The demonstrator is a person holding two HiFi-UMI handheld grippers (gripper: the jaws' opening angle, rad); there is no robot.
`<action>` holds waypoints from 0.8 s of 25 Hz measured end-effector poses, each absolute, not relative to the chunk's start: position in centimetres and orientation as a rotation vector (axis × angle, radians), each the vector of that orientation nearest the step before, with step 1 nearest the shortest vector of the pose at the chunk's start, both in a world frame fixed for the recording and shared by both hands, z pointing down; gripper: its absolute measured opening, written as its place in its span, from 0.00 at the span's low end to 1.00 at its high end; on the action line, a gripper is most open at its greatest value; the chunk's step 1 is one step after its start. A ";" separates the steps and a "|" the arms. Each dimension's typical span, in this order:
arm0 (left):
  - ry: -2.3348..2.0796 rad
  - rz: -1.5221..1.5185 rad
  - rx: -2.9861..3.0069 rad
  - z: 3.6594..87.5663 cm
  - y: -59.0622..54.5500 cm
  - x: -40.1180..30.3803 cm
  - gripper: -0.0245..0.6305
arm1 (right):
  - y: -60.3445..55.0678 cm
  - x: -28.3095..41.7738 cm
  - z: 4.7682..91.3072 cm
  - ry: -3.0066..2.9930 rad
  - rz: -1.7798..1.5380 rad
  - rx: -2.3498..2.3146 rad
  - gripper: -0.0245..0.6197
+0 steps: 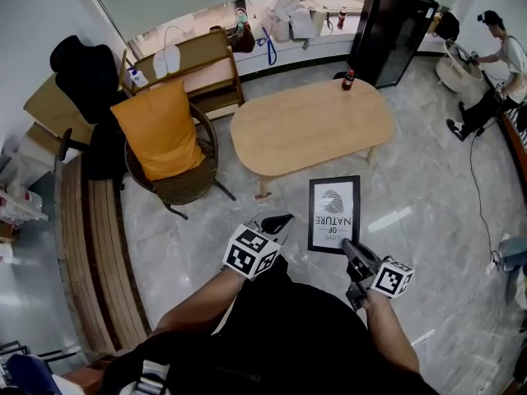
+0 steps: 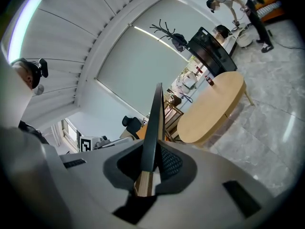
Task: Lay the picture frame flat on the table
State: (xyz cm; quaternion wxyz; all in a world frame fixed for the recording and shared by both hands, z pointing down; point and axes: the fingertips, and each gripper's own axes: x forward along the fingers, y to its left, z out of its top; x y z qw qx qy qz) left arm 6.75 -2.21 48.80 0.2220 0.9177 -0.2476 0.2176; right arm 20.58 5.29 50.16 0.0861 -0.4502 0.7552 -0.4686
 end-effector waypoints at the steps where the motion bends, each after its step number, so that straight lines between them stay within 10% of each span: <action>1: -0.685 0.599 2.535 48.7 -4.0 6.8 0.04 | 3.8 20.6 50.0 2.254 -1.400 -1.344 0.10; 20: -0.943 0.600 2.310 53.3 -24.5 -0.3 0.04 | -23.7 19.0 55.8 2.168 -1.695 -1.188 0.10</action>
